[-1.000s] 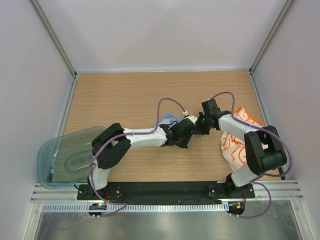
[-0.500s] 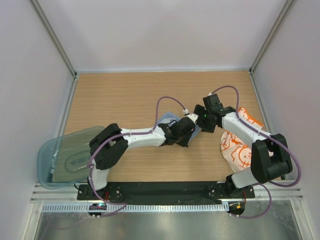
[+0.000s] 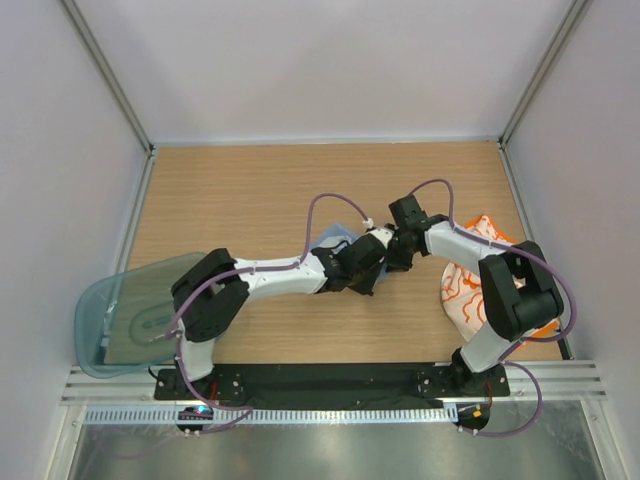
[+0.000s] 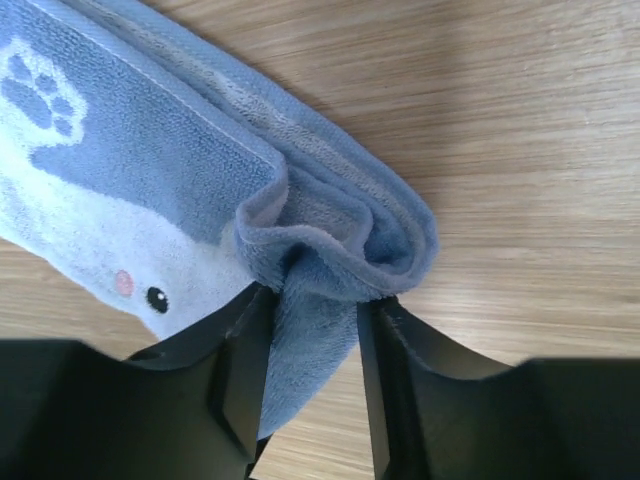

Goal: Roll the towels
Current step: Roll the towel

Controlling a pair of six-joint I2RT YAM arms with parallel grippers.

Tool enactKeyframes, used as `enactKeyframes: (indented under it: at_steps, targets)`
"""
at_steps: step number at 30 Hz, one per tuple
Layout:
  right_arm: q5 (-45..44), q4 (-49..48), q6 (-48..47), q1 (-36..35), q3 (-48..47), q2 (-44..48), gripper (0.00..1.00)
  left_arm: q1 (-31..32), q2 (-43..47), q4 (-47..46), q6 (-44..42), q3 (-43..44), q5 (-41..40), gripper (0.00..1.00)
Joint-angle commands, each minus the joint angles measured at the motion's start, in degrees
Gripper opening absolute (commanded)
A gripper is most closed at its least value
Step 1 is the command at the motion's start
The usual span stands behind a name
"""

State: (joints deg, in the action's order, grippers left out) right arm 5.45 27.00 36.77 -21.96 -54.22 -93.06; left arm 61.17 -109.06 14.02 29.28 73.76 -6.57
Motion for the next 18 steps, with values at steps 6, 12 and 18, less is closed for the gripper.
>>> enactKeyframes:
  at_steps: [6,12,18]
  targets:
    - [-3.4,1.1,-2.6,3.8,-1.2,0.2,0.38,-1.8,6.6,-0.8,1.4,-1.9,0.3,0.00]
    - [-7.9,4.3,-4.6,5.4,-3.3,0.0,0.44,-3.9,8.9,-1.0,3.8,-4.1,1.1,0.00]
    - [-9.4,6.1,-5.7,7.0,-5.6,0.3,0.66,-4.7,9.2,-1.5,4.9,-4.8,4.4,0.00]
